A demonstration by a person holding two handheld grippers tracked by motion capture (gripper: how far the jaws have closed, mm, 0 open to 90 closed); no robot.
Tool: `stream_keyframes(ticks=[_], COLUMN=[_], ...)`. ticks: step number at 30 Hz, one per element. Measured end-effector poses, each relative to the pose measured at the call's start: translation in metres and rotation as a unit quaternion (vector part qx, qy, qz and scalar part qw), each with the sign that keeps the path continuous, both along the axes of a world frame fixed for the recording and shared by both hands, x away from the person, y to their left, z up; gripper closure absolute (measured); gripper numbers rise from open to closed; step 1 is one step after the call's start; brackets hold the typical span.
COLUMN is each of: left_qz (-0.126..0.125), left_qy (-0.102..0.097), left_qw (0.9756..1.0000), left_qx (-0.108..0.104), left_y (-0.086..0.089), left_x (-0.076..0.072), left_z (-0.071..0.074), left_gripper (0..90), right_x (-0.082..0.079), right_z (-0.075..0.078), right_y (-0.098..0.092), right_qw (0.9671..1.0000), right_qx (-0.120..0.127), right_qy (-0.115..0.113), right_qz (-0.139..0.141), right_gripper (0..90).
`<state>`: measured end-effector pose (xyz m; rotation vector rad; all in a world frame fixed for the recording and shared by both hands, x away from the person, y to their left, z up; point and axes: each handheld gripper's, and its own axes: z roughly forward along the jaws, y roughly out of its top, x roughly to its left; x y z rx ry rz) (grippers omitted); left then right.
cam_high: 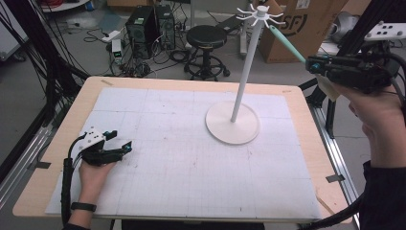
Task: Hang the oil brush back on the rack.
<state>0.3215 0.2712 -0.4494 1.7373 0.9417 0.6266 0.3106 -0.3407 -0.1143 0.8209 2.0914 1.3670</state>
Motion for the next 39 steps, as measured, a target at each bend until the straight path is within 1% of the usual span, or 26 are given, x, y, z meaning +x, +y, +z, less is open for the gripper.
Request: stream_keyframes(ticks=[1, 5, 8, 12, 15, 16, 26, 29, 33, 35, 37, 39], left_qz=[0.000, 0.000, 0.000, 0.000, 0.000, 0.000, 0.000, 0.000, 0.000, 0.000, 0.000, 0.000], left_qy=[0.000, 0.000, 0.000, 0.000, 0.000, 0.000, 0.000, 0.000, 0.000, 0.000, 0.000, 0.000], left_qw=[1.0000, 1.0000, 1.0000, 1.0000, 1.0000, 1.0000, 1.0000, 1.0000, 1.0000, 1.0000, 1.0000, 1.0000], left_qx=[0.000, 0.000, 0.000, 0.000, 0.000, 0.001, 0.001, 0.001, 0.001, 0.001, 0.001, 0.001], left_y=[0.000, 0.000, 0.000, 0.000, 0.000, 0.000, 0.000, 0.000, 0.000, 0.000, 0.000, 0.000], left_x=[0.000, 0.000, 0.000, 0.000, 0.000, 0.000, 0.000, 0.000, 0.000, 0.000, 0.000, 0.000], left_z=[0.000, 0.000, 0.000, 0.000, 0.000, 0.000, 0.000, 0.000, 0.000, 0.000, 0.000, 0.000], left_gripper=[24.4, 24.4, 24.4, 24.4, 24.4, 24.4, 24.4, 24.4, 24.4, 24.4, 24.4, 24.4], right_x=[0.000, 0.001, 0.001, 0.003, 0.004, 0.005, 0.014, 0.016, 0.020, 0.022, 0.024, 0.025], right_z=[0.000, 0.000, -0.001, -0.001, -0.002, -0.003, -0.008, -0.011, -0.015, -0.018, -0.021, -0.026], right_y=[0.000, 0.000, 0.000, 0.000, 0.002, 0.002, 0.007, 0.008, 0.010, 0.010, 0.011, 0.011], right_qw=[1.0000, 1.0000, 1.0000, 0.9999, 0.9998, 0.9998, 0.9995, 0.9994, 0.9992, 0.9993, 0.9991, 0.9992], right_qx=[0.000, -0.004, -0.006, -0.008, -0.012, -0.013, -0.020, -0.023, -0.023, -0.023, -0.024, -0.024], right_qy=[0.003, -0.001, 0.002, 0.002, 0.008, 0.005, 0.016, 0.017, 0.025, 0.026, 0.032, 0.031], right_qz=[-0.001, -0.002, -0.007, -0.007, -0.011, -0.011, -0.018, -0.019, -0.020, -0.016, -0.013, -0.008], right_gripper=[82.7, 82.7, 82.7, 82.7, 82.7, 82.8, 82.7, 82.6, 82.3, 81.7, 80.4, 77.2])
